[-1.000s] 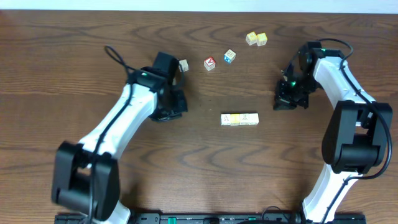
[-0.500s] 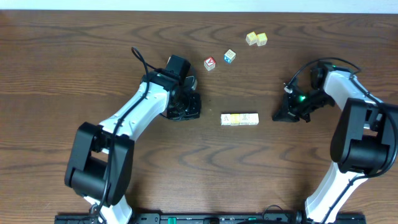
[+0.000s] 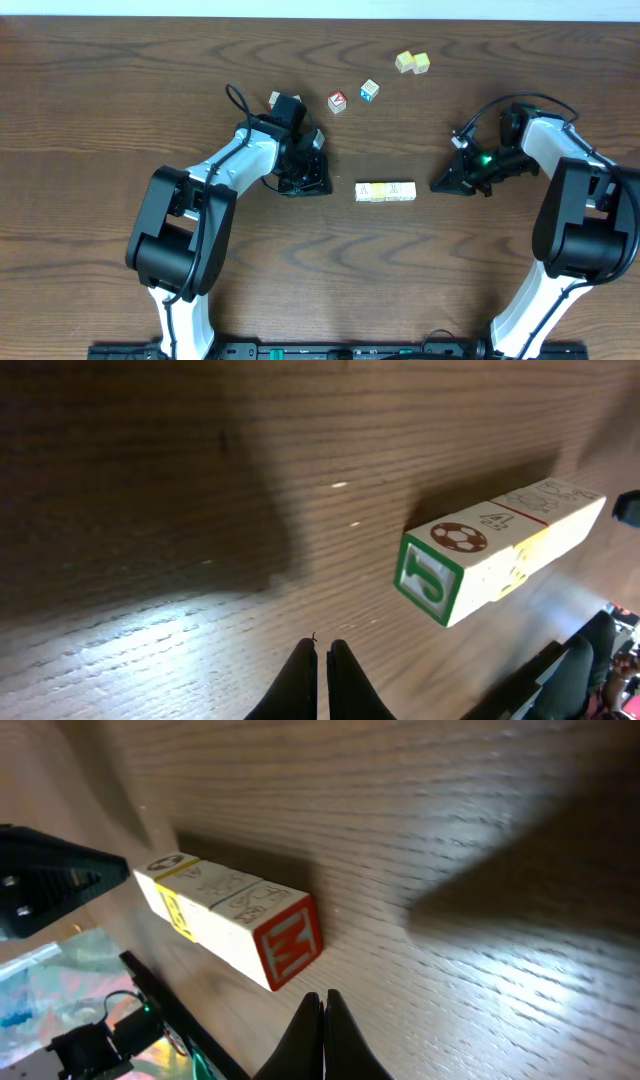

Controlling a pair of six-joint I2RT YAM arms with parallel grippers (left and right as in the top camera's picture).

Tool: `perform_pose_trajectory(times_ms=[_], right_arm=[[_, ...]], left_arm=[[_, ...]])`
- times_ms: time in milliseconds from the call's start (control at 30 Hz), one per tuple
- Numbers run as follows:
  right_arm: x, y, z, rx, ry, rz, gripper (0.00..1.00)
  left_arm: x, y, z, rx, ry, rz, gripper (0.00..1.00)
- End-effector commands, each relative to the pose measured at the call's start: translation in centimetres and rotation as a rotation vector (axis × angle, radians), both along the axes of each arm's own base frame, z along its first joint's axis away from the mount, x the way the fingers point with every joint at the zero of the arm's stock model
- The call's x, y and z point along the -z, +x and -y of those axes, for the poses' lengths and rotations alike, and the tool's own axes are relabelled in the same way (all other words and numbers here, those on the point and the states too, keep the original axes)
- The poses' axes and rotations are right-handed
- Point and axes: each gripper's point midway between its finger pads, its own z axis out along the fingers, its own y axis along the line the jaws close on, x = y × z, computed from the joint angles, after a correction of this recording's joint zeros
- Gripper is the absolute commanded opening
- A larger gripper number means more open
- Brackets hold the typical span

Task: Lift 4 blocks
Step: 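Move both grippers toward opposite ends of the block row, then lower both grippers onto the row ends, left at soccer block, right at red block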

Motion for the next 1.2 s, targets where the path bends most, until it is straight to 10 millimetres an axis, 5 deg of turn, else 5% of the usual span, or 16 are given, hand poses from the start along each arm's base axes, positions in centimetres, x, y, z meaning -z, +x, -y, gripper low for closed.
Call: perform_pose_trajectory(times_ms=[0,567,1167], right_arm=[[-0.2,-0.4,-0.8,-0.016,0.067,0.027,0.02],[0.8,-0.9,-1.9,-0.025,0.097,0.052,0.01],[0.9,-0.8,-3.1,-0.069,0.093,0.071,0.01]], left_arm=[[0.0,-0.2,0.1,0.012,-0.018,-0.005,0.07],[-0.2,-0.5,2.2,0.041,-0.031,0.029,0.07],[1.2,0.4,1.4,-0.024,0.072,0.044,0.07]])
